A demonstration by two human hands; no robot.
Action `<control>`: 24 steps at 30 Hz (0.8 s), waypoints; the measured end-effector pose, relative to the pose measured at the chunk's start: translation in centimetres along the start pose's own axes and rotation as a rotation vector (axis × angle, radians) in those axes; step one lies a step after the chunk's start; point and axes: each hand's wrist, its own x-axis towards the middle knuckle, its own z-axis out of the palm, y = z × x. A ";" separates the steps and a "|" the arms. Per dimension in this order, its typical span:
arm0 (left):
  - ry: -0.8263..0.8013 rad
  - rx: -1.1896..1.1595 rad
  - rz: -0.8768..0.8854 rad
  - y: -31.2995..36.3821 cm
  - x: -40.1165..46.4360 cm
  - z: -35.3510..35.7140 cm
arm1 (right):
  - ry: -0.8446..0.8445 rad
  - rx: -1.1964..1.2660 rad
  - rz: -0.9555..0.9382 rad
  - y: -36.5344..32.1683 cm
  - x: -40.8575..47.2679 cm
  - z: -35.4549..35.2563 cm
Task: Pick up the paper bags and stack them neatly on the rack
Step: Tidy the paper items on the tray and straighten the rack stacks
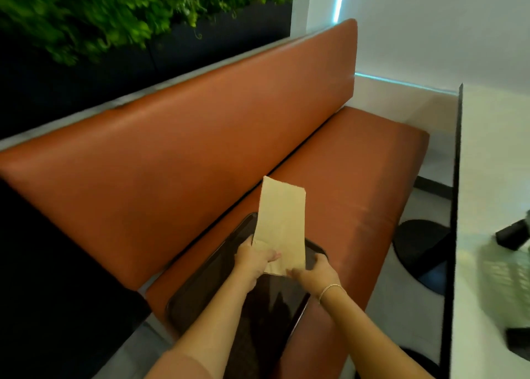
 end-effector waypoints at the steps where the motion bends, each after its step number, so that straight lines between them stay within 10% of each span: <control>1: 0.000 -0.134 0.006 0.6 -1.7 0.4 | 0.005 0.075 -0.012 0.0 -1.1 -1.1; 8: -0.164 -0.761 0.119 3.0 -16.6 7.4 | -0.017 0.690 -0.225 3.1 -13.5 -10.4; 24: -0.423 -0.532 0.252 0.0 -34.1 21.5 | 0.334 0.848 -0.446 27.2 -29.4 -31.2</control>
